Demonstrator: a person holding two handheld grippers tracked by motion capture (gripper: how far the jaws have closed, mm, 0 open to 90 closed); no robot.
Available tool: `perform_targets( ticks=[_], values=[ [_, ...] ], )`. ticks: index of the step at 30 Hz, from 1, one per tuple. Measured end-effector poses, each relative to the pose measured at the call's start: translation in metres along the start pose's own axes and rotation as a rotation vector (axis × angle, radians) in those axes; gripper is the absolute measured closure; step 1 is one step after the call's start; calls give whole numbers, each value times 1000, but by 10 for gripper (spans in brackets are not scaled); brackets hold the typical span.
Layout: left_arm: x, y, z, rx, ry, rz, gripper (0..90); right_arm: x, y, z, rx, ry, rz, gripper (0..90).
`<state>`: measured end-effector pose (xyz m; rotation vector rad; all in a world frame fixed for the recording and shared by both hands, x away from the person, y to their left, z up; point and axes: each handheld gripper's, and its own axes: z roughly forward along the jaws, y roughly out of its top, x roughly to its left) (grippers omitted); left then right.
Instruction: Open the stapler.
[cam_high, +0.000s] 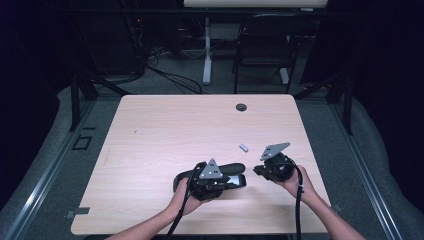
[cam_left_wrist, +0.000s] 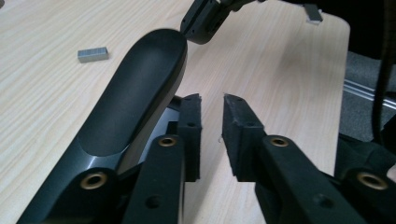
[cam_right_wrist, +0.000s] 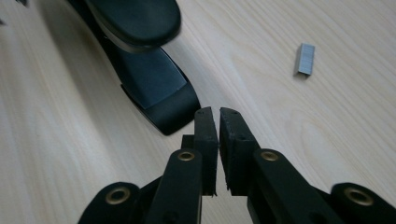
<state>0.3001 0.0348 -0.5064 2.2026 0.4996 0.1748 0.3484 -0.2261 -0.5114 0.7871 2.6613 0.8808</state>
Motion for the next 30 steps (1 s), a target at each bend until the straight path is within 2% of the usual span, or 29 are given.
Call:
perform_targets(
  ticks=[6,11,17,22,30],
  values=[
    [-1,-5,9,20,35,-11,861,9,4,1,-31,59,-6,885],
    [-1,-9,17,24,82,-20,897,17,8,5,-56,61,-54,900],
    [-3,-14,27,24,121,-28,900,24,10,14,-36,68,-79,900],
    [-5,-18,33,-13,160,-31,900,28,10,22,-32,75,-88,900],
    [-4,-24,41,-1,189,-34,900,31,11,36,7,85,-107,900]
  ],
)
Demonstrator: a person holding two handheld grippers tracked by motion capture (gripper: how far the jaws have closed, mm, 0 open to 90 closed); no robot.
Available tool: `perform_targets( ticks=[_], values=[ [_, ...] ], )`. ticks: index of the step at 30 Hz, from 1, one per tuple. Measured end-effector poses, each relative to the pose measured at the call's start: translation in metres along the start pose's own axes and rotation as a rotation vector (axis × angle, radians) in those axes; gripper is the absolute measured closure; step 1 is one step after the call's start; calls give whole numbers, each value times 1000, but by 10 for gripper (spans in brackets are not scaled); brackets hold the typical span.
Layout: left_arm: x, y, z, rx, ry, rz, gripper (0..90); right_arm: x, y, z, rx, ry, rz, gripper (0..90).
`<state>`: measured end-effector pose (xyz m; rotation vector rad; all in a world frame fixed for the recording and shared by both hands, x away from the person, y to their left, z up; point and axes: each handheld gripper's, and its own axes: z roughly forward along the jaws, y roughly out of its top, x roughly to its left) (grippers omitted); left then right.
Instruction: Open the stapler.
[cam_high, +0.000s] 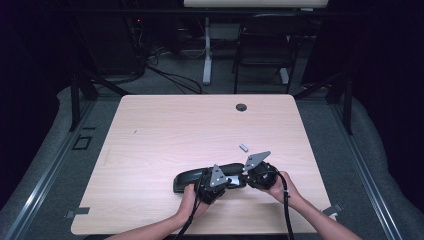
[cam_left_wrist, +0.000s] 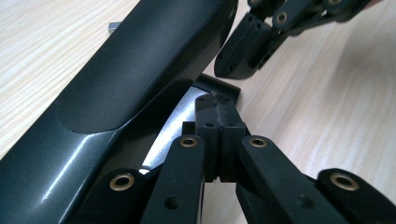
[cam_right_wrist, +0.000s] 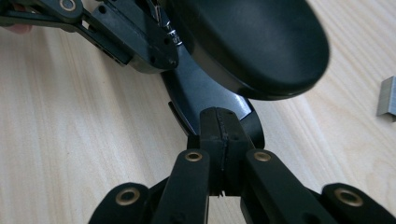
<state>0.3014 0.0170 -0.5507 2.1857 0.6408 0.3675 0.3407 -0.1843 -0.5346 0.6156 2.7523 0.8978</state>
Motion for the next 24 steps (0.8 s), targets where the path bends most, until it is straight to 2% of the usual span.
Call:
perform_targets(
  ticks=[4,7,10,15,19,22,24],
  values=[
    [-2,-2,4,-3,14,-1,900,2,-1,7,18,-13,-17,900],
    [-3,-3,5,-5,22,1,900,2,-2,11,13,-17,-4,900],
    [-1,-3,6,-11,32,2,900,1,-4,16,40,-21,-4,900],
    [3,-4,6,-20,47,-12,900,0,-4,16,41,-25,-10,900],
    [3,-4,5,-30,56,-8,900,-1,-5,16,30,-28,1,900],
    [3,-4,6,-34,60,-1,900,-5,-8,17,1,-6,42,900],
    [3,-4,6,-35,63,3,900,-7,-9,17,-1,-7,38,900]
  ],
)
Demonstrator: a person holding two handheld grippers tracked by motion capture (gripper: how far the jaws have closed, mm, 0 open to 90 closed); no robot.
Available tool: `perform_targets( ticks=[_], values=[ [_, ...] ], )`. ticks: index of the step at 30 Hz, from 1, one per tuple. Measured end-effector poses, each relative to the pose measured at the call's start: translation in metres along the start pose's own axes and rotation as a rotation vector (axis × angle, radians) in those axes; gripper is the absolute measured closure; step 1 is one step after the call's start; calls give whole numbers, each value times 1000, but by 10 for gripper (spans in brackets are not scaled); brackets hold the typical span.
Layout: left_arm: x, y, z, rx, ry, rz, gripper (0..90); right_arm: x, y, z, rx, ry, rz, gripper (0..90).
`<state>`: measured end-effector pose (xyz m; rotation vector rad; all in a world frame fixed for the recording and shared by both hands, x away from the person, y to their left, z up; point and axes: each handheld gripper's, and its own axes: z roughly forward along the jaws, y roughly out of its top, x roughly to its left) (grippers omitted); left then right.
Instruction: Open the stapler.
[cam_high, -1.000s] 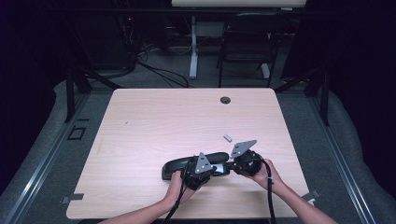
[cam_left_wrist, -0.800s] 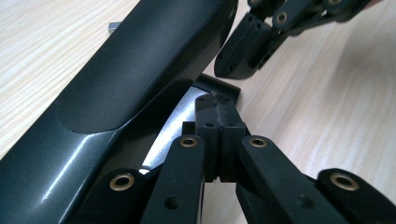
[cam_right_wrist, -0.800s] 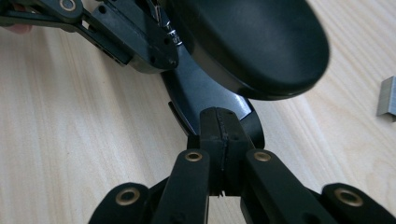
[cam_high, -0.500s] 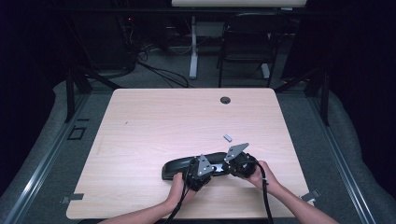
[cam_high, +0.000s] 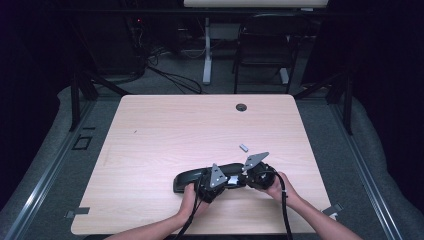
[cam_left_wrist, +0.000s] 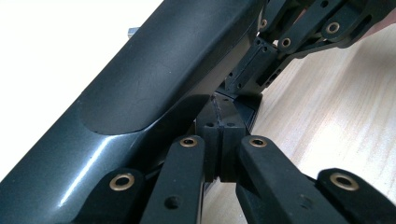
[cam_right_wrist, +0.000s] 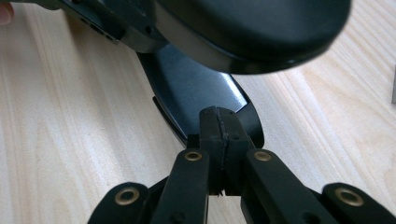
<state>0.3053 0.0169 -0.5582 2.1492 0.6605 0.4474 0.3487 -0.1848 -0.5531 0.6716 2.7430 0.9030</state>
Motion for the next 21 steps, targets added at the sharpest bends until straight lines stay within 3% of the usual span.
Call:
perform_targets(
  ticks=[2,6,11,13,14,16,19,21],
  values=[
    [0,0,0,-1,1,-1,900,1,0,0,-1,-7,-8,900],
    [-1,2,1,-3,-16,-48,900,2,-1,1,-8,-17,-12,900],
    [-5,4,6,-2,9,-35,900,0,-3,0,-9,-32,-15,900],
    [-6,3,6,-6,9,-33,900,0,-5,3,13,-82,-24,900],
    [-6,3,7,-6,6,-27,900,-1,-7,6,69,-130,-38,900],
    [-6,4,7,-7,5,-24,900,-5,-13,6,39,-114,-11,900],
    [-6,3,7,-15,9,-22,900,-5,-8,5,72,-123,-8,900],
    [-6,3,6,-21,11,-24,900,-1,-5,3,48,-112,-11,900]
  ],
)
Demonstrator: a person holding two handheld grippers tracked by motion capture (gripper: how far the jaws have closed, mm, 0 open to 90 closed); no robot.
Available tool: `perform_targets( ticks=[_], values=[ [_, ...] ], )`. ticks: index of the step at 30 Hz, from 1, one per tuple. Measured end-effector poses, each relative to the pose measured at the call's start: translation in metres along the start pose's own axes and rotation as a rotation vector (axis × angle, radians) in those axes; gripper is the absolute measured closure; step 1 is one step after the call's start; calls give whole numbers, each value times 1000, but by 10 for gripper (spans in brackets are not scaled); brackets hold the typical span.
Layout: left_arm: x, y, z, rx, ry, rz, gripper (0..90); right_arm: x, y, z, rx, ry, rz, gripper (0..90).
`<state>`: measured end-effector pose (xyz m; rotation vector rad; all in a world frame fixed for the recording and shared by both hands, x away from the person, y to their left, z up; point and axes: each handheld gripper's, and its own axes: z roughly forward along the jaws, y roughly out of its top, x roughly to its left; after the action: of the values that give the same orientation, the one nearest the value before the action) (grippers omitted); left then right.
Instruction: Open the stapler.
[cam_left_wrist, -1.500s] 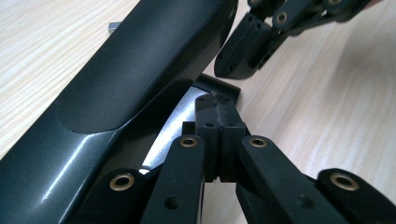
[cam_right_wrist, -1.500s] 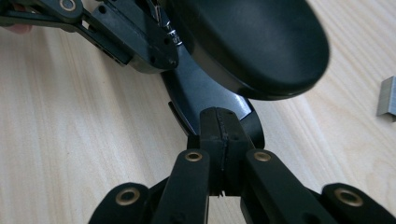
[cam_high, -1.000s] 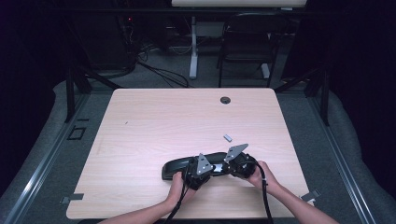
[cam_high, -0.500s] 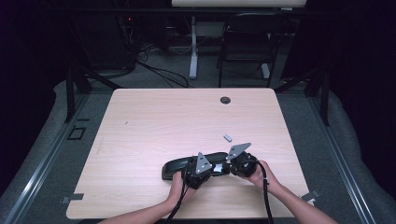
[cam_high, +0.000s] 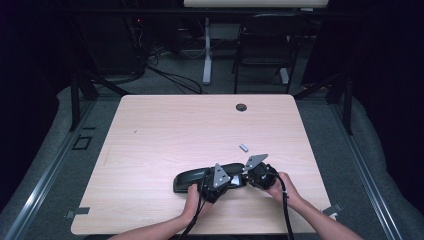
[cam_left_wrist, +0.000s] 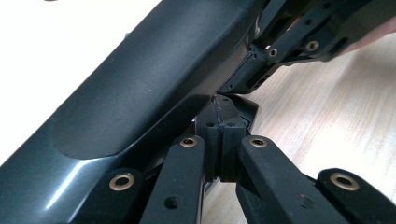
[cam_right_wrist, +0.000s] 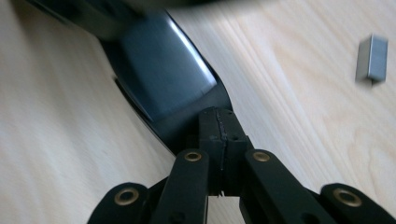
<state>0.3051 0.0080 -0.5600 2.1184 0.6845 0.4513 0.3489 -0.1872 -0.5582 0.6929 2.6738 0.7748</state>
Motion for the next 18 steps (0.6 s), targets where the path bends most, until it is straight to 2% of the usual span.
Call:
perform_targets(
  ticks=[3,5,7,10,13,18],
  values=[
    [0,0,0,-1,0,-1,900,8,5,-5,-50,2,-17,900],
    [0,-1,0,1,1,1,900,11,6,-3,-46,27,-39,900],
    [0,-1,0,6,-4,-2,900,11,4,-3,-62,21,-52,900],
    [-1,-5,5,42,-19,-17,900,9,3,-3,-73,30,-33,900],
    [-3,-9,8,57,-8,-8,900,12,2,-2,-89,19,-37,900],
    [-5,-9,9,46,17,-2,900,13,5,-1,-94,14,-58,900]
  ],
)
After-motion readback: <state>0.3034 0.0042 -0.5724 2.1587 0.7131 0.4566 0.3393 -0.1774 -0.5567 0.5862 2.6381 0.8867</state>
